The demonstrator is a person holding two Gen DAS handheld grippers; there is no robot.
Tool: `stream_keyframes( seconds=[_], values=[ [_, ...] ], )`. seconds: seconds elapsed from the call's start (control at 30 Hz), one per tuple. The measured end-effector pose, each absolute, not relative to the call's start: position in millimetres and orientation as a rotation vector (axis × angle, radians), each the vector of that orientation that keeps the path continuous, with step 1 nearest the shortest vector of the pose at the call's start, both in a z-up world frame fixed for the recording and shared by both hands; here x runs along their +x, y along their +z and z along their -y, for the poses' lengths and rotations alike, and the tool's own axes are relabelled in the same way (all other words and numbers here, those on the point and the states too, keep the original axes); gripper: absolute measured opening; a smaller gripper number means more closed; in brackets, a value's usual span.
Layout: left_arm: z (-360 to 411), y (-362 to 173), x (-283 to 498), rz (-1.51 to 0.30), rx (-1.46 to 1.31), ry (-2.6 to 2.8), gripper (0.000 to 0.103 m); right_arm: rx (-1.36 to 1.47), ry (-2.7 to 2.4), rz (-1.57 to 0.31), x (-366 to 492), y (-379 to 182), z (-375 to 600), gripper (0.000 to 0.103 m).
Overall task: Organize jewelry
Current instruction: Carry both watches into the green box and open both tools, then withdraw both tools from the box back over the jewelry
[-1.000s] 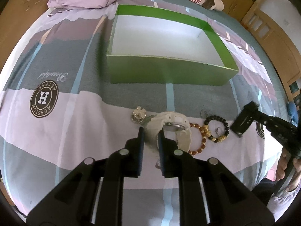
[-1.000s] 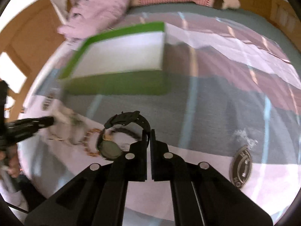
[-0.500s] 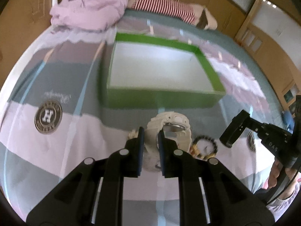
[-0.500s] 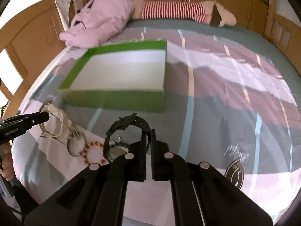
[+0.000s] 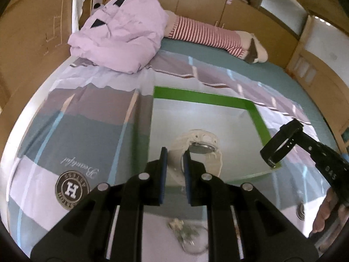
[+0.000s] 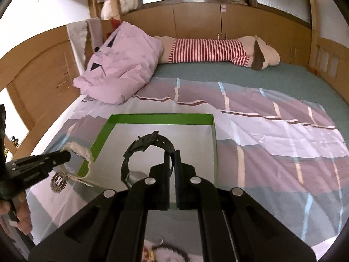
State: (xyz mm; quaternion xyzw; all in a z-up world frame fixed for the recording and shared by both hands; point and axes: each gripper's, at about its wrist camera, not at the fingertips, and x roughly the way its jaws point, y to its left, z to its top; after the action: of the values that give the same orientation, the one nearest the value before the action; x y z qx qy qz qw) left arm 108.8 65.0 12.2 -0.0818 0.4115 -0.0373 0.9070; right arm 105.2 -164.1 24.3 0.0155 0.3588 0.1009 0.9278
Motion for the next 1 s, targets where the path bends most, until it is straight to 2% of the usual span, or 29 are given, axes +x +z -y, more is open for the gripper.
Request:
stream_keyframes(
  seconds=[0.13,0.2,0.23,0.3,0.37,0.4,0.6,0.8,1.0],
  values=[
    [-67,-4,127,-0.874,-0.15,-0.054,0.014,0.02,0.176,-0.79,119,-1,165,0.003],
    [-68,-6,128,-0.868,-0.148,-0.055,0.014,0.024,0.157,-0.825,124,-12,168,0.008],
    [-68,-8,128,-0.865,-0.142,-0.051,0.014,0.024,0.151,-0.837,125,-15,168,0.012],
    [-70,-9,129,-0.872,-0.146,-0.049,0.021,0.043,0.15,-0.835,121,-14,174,0.048],
    [-72,-6,127,-0.868,-0.154,-0.05,0.026,0.065,0.146,-0.807,114,-6,178,0.054],
    [-72,-2,125,-0.859,-0.152,-0.054,0.03,0.066,0.145,-0.805,110,0,180,0.054],
    [-70,9,105,-0.905,-0.17,-0.098,0.03,0.073,0.202,-0.913,66,3,191,0.054],
    [-54,-26,66,-1.065,-0.079,-0.106,0.03,0.035,0.177,-1.137,48,-49,189,0.053],
    [-43,-48,54,-1.122,-0.038,-0.115,0.033,-0.069,0.161,-1.134,44,-48,174,0.053]
  ],
)
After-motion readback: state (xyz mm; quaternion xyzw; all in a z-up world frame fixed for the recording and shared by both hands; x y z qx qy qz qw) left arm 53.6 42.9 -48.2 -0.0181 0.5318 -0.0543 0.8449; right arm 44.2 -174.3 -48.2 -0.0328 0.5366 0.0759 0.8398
